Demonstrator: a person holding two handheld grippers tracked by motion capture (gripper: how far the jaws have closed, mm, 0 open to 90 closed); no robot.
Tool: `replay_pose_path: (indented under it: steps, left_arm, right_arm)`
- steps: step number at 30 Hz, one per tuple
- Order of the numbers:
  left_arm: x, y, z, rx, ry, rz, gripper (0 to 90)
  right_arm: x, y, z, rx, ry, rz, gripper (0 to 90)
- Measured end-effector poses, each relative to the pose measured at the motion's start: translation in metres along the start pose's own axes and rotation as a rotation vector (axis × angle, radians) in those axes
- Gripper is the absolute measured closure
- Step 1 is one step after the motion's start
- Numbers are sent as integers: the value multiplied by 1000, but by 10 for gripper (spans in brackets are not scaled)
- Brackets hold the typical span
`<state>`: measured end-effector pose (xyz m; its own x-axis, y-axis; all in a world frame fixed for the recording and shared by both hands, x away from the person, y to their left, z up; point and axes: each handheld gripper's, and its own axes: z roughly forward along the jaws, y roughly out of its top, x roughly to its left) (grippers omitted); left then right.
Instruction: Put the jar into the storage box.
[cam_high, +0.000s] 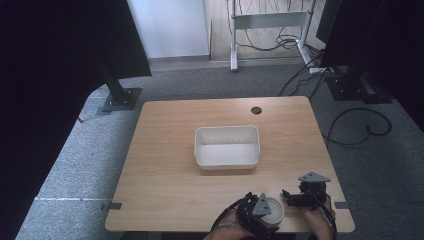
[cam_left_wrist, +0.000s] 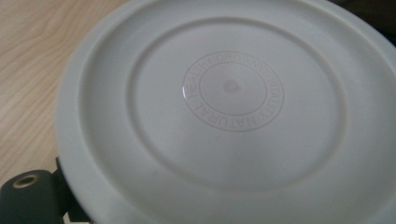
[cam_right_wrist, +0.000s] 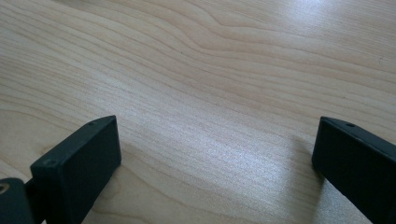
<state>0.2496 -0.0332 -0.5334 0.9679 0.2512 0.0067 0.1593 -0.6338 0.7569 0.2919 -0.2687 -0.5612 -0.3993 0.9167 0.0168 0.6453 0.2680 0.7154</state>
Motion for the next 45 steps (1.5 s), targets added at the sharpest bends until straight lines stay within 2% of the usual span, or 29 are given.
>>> replay_pose_path:
  steps: [15, 34, 45]
  left_arm:
    - [12, 6, -13, -4, 48, 6, 97]
    - [26, 7, -23, -3, 92, -10, 97]
    - [38, 7, -32, -3, 119, -23, 97]
  right_arm:
    - [0, 0, 0, 0, 1, -1, 7]
    - [0, 0, 0, 0, 1, -1, 7]
    - [0, 0, 0, -1, 1, -3, 7]
